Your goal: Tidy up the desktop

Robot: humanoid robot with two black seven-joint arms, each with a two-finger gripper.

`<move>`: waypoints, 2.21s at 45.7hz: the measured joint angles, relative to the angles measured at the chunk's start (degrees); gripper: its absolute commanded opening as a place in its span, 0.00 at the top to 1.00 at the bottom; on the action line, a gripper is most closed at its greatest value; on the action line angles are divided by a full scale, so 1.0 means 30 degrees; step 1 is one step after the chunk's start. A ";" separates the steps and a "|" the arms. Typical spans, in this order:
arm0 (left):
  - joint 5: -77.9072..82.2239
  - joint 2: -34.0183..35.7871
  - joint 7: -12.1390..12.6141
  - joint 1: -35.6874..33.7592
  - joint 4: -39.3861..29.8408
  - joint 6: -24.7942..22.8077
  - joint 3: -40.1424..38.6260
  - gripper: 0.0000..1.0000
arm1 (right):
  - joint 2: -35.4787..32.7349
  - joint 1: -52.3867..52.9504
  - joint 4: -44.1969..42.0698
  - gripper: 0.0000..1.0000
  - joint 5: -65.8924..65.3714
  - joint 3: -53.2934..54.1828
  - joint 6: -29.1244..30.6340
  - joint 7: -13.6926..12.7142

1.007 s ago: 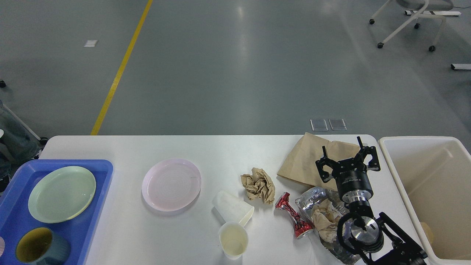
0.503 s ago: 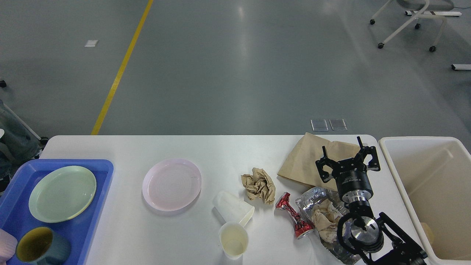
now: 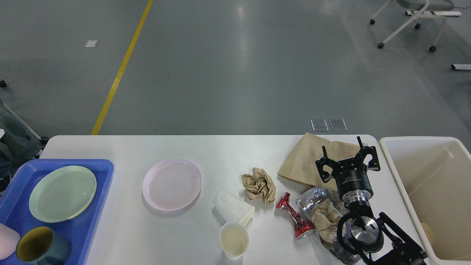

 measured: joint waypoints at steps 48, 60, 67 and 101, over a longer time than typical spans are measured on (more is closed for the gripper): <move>-1.1810 -1.3103 0.5734 -2.5179 -1.2428 -0.6073 1.4821 0.09 | -0.0001 0.0008 0.0000 0.00 0.0000 0.0000 0.0000 0.0000; -1.8954 -1.7250 1.0415 -3.0604 -2.0181 -0.6076 1.4806 0.07 | 0.0000 0.0008 0.0000 0.00 0.0000 0.0000 0.0000 0.0000; -2.1099 -1.8222 1.2560 -3.2153 -2.2419 -0.5554 1.4245 0.04 | 0.0000 0.0007 -0.0006 0.00 -0.0001 0.0000 0.0000 0.0000; -2.0649 -1.7520 1.2681 -2.8038 -2.0966 -0.3717 1.2017 0.04 | -0.0016 0.0002 0.0006 0.00 0.0000 0.0000 0.0018 0.0000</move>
